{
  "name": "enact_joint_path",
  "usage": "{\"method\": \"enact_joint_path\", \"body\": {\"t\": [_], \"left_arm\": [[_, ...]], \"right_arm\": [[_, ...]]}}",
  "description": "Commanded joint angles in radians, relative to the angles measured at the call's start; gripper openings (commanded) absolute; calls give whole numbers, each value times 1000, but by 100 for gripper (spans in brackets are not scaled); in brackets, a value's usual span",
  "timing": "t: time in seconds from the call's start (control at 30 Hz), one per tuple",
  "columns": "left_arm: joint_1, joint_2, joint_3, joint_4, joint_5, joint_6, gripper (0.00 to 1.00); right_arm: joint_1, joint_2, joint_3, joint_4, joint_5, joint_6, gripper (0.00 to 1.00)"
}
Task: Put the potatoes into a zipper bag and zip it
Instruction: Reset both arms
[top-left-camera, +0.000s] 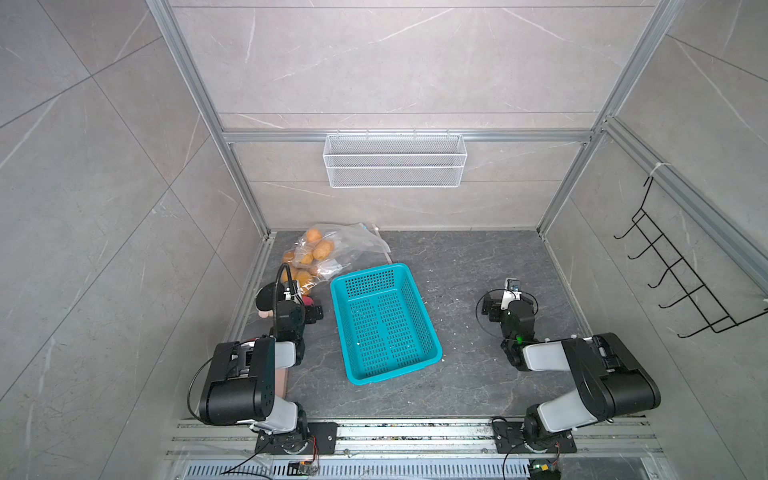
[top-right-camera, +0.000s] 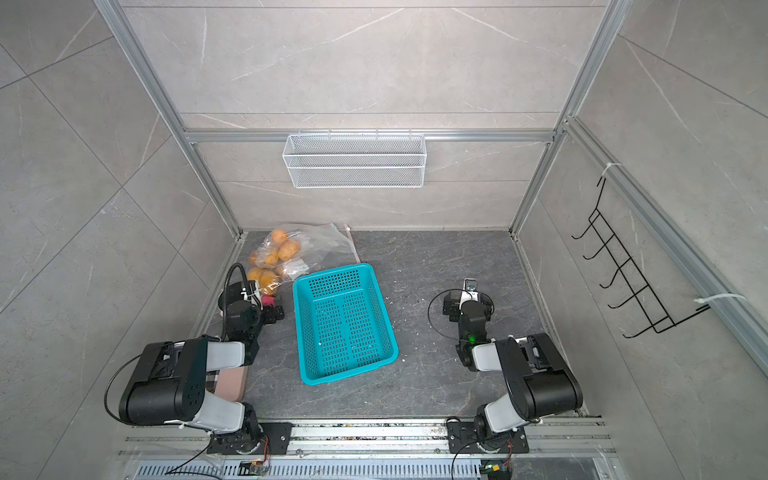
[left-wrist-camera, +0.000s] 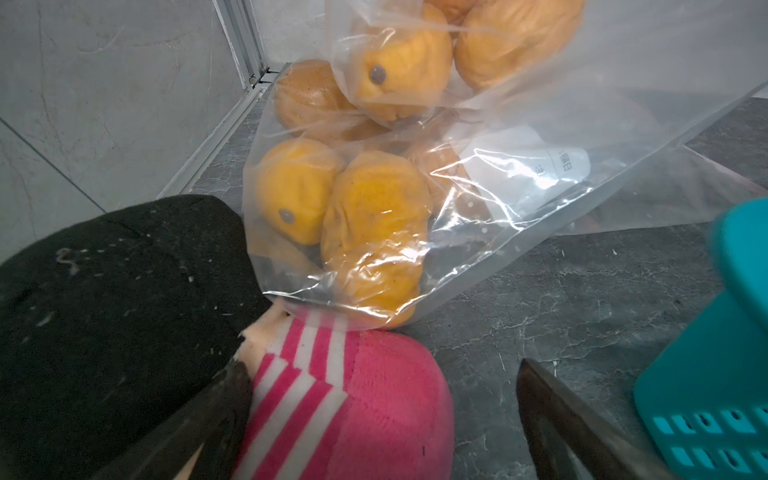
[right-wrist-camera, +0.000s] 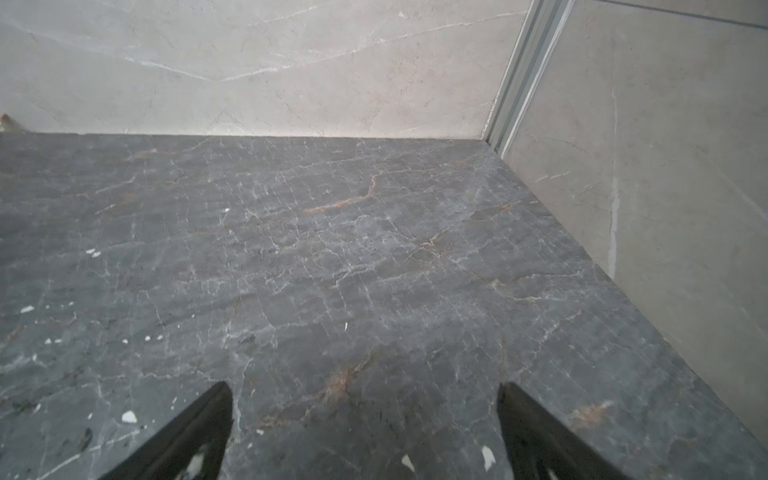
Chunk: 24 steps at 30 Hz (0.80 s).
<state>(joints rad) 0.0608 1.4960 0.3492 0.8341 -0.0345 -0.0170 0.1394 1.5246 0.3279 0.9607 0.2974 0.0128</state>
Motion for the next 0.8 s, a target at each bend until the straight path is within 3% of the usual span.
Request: {"method": "enact_joint_path", "body": {"t": [0.0, 0.77], "left_arm": [[-1, 6, 17, 4, 29, 15, 100], [0, 6, 16, 5, 21, 15, 100]], "right_arm": [[-10, -9, 16, -62, -53, 28, 99], [-8, -4, 25, -65, -50, 10, 99]]}}
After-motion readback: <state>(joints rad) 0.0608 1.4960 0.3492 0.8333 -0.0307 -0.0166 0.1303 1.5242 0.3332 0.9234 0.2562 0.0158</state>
